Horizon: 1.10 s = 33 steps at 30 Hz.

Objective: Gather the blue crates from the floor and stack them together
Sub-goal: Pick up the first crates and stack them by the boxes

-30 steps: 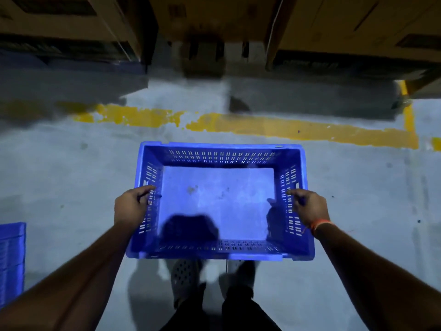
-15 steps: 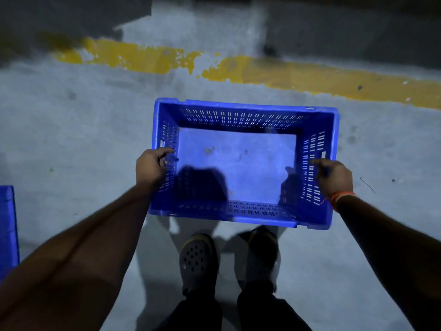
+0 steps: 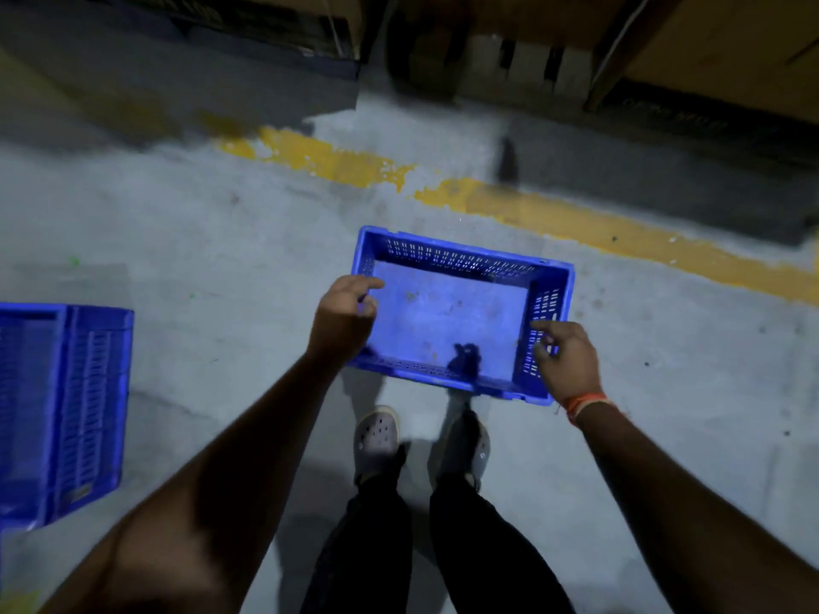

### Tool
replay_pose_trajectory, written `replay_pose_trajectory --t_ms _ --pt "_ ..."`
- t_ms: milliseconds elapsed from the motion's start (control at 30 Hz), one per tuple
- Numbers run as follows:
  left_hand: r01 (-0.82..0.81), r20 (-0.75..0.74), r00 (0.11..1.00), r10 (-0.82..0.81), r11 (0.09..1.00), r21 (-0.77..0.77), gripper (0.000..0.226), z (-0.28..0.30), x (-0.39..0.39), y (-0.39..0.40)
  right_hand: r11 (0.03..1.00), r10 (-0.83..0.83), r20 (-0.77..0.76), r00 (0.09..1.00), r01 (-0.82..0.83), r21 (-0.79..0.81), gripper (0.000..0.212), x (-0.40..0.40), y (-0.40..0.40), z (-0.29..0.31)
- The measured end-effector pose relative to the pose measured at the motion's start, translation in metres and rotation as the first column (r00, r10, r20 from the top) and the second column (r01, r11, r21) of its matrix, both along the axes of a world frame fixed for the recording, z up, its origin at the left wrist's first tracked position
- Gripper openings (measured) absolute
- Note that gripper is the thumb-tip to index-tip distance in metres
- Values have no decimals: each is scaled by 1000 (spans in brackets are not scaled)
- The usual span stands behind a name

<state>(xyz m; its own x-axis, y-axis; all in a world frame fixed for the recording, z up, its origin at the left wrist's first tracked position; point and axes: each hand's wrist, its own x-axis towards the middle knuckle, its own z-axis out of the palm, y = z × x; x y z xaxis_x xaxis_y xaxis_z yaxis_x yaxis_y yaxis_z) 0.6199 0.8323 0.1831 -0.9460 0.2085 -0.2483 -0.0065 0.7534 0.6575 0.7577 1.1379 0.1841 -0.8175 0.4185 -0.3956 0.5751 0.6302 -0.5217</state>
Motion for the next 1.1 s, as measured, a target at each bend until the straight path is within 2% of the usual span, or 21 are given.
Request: replay_pose_trajectory --t_ms 67,200,267,367,533,700,900,1100 --pt "-23 -2 1000 23 996 82 34 85 19 1 996 21 -71 997 -27 -87 35 -10 -32 78" --pt "-174 136 981 140 943 283 31 249 61 -28 966 128 -166 978 -161 -204 32 -30 -102 227" --pt "-235 172 967 186 909 343 29 310 81 -55 930 259 -228 939 -306 -204 31 -38 -142 287" --pt "-277 103 961 257 896 348 29 369 107 -109 840 448 -323 834 -516 -169 29 -51 -209 352" --pt "-467 3 868 497 814 346 27 410 145 -223 684 628 -376 682 -713 -151 27 -55 -339 405" --pt "-602 -16 755 655 703 377 26 428 190 -317 510 729 -428 533 -841 -179 26 -43 -459 421" --pt "-803 33 500 866 449 392 24 420 263 -428 289 834 -433 342 -939 -184 25 -32 -570 424" --pt "-928 39 233 972 210 309 20 406 313 -501 121 917 -361 170 -980 -156 27 -57 -651 407"
